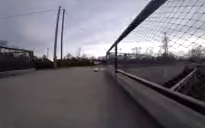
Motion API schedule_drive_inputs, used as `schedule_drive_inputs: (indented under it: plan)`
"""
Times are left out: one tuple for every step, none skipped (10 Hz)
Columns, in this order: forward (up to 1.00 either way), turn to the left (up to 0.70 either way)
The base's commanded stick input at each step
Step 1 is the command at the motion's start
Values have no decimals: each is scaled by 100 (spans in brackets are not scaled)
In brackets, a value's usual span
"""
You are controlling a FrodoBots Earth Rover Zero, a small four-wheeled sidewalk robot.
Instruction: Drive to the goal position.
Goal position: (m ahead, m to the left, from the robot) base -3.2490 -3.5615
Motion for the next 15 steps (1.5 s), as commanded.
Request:
schedule_drive_inputs:
  plan:
    - [0,0]
    - [0,0]
    - [0,0]
    - [0,0]
    - [0,15]
    - [0,51]
    - [0,70]
    - [0,70]
    - [0,70]
    - [0,70]
    - [0,70]
    - [0,70]
    - [0,70]
    - [0,70]
    - [0,69]
